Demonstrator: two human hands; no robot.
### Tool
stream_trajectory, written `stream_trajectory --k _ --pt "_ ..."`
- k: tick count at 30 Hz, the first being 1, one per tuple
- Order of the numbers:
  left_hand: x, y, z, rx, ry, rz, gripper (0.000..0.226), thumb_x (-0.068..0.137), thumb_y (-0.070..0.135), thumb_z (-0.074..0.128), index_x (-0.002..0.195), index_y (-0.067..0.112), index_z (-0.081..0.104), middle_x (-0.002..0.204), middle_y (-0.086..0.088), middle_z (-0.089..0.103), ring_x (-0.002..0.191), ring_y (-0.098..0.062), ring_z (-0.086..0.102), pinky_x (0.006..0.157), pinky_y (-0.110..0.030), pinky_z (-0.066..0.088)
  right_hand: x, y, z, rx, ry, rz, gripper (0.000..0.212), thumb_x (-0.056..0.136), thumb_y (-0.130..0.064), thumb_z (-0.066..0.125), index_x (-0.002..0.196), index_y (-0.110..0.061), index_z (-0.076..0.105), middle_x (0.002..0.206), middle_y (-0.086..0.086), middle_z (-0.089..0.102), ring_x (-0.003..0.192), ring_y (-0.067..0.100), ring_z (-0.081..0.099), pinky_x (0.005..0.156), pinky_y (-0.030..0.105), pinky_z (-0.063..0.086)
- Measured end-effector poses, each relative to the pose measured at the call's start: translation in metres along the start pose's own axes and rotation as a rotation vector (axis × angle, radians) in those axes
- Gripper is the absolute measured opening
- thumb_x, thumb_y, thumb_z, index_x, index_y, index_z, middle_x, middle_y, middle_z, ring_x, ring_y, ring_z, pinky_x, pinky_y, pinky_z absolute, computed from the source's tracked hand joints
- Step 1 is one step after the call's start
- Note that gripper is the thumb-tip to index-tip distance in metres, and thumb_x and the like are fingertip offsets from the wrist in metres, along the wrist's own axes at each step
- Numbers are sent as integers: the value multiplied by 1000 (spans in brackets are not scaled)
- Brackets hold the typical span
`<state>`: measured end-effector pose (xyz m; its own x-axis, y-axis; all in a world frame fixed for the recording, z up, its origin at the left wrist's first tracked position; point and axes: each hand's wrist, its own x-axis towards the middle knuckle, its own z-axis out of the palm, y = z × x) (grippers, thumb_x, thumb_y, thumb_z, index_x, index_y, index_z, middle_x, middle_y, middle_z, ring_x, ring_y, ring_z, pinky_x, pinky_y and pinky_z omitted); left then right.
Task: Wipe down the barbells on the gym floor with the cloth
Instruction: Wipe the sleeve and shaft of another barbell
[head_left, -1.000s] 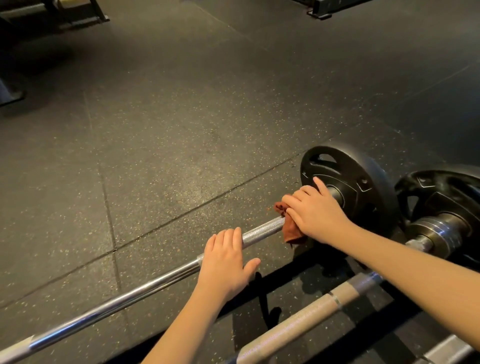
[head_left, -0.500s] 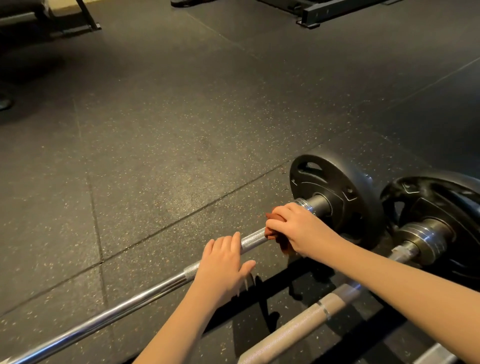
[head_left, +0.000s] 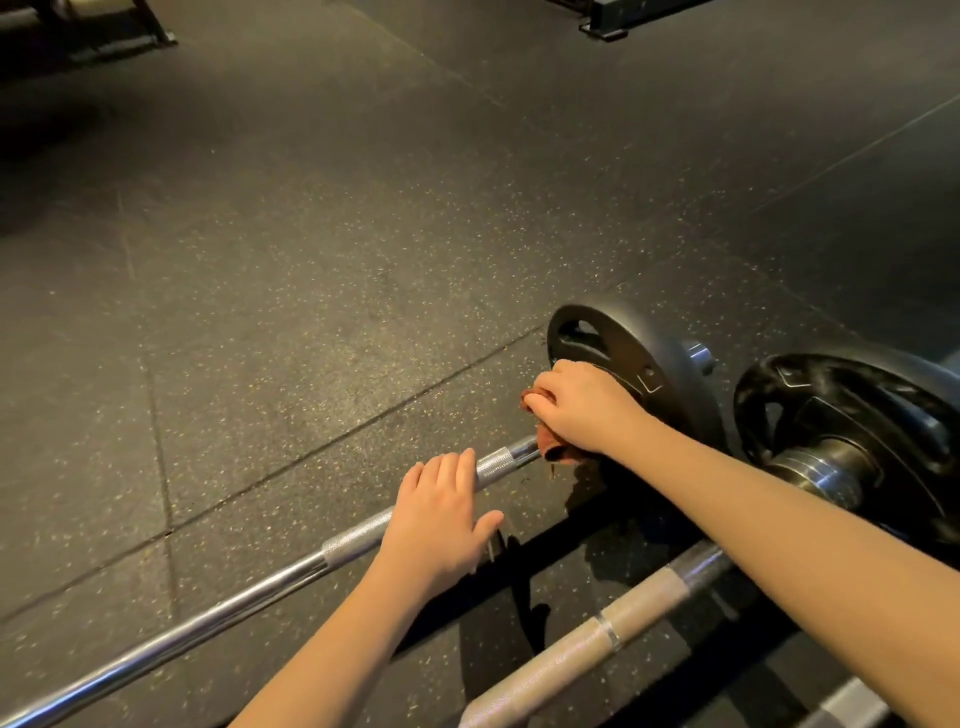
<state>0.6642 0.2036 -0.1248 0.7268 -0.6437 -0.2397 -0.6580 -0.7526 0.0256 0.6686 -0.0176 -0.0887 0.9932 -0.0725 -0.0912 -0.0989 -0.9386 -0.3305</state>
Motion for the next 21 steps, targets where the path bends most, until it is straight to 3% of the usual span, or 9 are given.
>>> stream_trajectory --k 2,5,8,11,14,16,19,21 --pt "1 1 -3 6 -21 -11 92 77 67 -1 150 13 15 147 -1 33 135 -21 30 114 -36 19 -9 -2 14 -66 128 -61 28 96 -30 50 106 -10 66 113 10 57 107 29 52 94 41 46" --pt "1 5 -5 -11 -44 -22 76 94 62 22 151 13 12 150 -1 28 139 -21 25 117 -37 13 -53 7 40 -167 277 -168 31 85 -19 64 113 -5 64 126 18 55 123 37 50 102 48 44" --pt "-3 7 -7 19 -42 -26 80 90 65 14 151 14 11 150 0 28 139 -20 24 117 -38 10 -58 21 41 -134 267 -191 36 84 -24 66 115 -7 64 128 18 54 125 37 50 100 49 46" --pt "-4 7 -7 38 -28 -19 93 77 67 -1 151 14 12 149 0 29 138 -20 24 116 -38 10 -27 11 21 -64 255 -140 30 95 -34 49 106 -10 64 111 11 60 103 28 55 90 43 51" --pt "-4 7 -5 17 -31 -23 81 90 65 14 151 13 11 151 -1 27 139 -21 23 117 -39 9 -7 -2 17 -61 193 -49 29 99 -34 45 109 -12 60 108 8 57 98 23 51 86 38 48" --pt "-4 6 -6 0 -37 -27 77 93 63 19 152 14 10 151 0 27 140 -20 22 117 -39 9 -26 0 28 -53 232 -53 26 94 -29 53 112 -10 58 118 11 54 110 27 50 93 44 50" --pt "-2 6 -6 -15 -20 -31 74 95 60 27 152 15 11 151 0 27 140 -20 22 118 -39 9 -67 17 47 -181 275 -125 47 83 -26 62 125 -7 55 137 19 44 129 39 45 101 50 44" --pt "-2 6 -4 2 -8 -28 75 95 60 27 152 14 11 151 0 27 140 -21 22 118 -40 8 -63 23 42 -220 299 -170 43 82 -27 61 120 -7 60 128 20 53 118 38 53 94 49 50"
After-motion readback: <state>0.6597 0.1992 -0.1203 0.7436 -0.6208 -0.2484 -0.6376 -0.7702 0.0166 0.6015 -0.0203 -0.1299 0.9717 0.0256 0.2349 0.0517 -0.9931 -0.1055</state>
